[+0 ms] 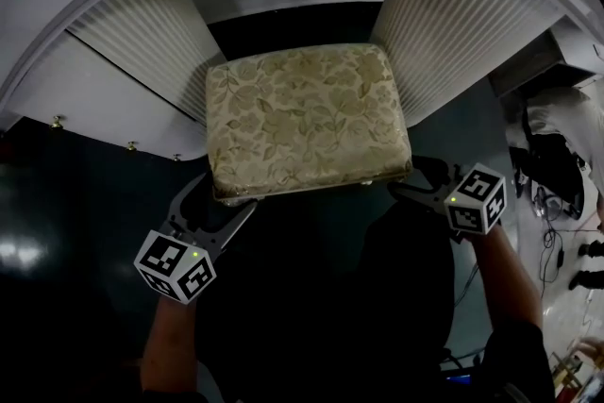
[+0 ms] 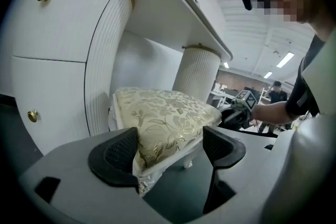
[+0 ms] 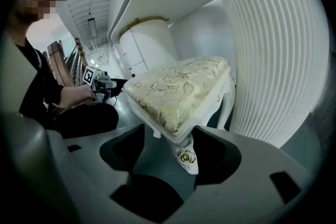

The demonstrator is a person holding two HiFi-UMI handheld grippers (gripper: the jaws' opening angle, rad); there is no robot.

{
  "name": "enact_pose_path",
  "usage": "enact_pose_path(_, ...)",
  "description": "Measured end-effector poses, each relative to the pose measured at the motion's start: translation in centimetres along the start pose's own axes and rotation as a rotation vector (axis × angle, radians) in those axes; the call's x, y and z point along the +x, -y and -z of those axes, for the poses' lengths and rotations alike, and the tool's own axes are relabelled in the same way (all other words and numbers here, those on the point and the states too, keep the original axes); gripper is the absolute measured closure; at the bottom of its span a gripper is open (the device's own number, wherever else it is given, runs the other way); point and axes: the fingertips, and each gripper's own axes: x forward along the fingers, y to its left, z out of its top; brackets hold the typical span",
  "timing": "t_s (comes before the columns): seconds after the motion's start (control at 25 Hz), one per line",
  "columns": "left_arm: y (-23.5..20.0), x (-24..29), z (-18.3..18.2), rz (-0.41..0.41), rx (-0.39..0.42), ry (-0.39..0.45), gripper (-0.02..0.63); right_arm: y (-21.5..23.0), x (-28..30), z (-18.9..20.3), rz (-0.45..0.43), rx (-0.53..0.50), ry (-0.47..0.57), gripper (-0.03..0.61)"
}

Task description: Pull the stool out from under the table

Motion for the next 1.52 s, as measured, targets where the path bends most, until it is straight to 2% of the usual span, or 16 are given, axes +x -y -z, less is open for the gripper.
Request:
enact_pose_path(0.2,1.6,-1.2,0.3,0.026,-0.067,-0.011,0.229,-1.9,-1.6,1.5,-0.046,0.029,-0.039,0.313)
enact_pose_path(0.32,1.5,-1.6,0.6,0.031,-0.071,-0.029,0.229,-2.8,-2.0,2.0,-0.08,0.061,-0.049,0.313)
enact_pose_path(0.4,1.1,-1.8,0.5,0.032,-0.103,-0.04,0.229,-2.9,-2.2,1.7,-0.107,0.098,-0.029,0.313)
enact_pose_path(0.52,0.5,-1.9,-0.2,0.045,-0.196,-0.041,0.229,-2.3,-3.4,0.3,-0.133,0.187,0.039,0.313)
enact_pose_path(0.6,0.2,-2.0,-1.0,0.051,-0.223,-0.027,0.229,-1.1,-4.6,-1.1,-0.122,0.245,0.114,0.313)
enact_pose_path(0.68,-0.2,-1.9,-1.7,0.038,-0.215,-0.022,0.227,0.3,-5.5,-2.2,-0.098,0.269,0.158,0.313)
enact_pose_path(0.88,-2.1,-0.2,-2.3,-0.011,-0.198,-0.054,0.224,2.6,-4.0,-4.0,-0.04,0.248,0.173,0.303)
enact_pose_path(1.2,-2.9,2.6,-3.0,-0.025,-0.187,-0.054,0.212,3.5,-1.2,-5.8,-0.076,0.296,0.202,0.278)
enact_pose_path(1.4,-4.0,2.7,-2.2,-0.067,-0.255,-0.096,0.204,3.4,-1.3,-6.3,-0.039,0.369,0.177,0.273)
enact_pose_path(1.52,-5.0,3.3,-1.3,-0.068,-0.337,-0.148,0.191,4.0,-0.4,-6.7,0.017,0.395,0.133,0.265)
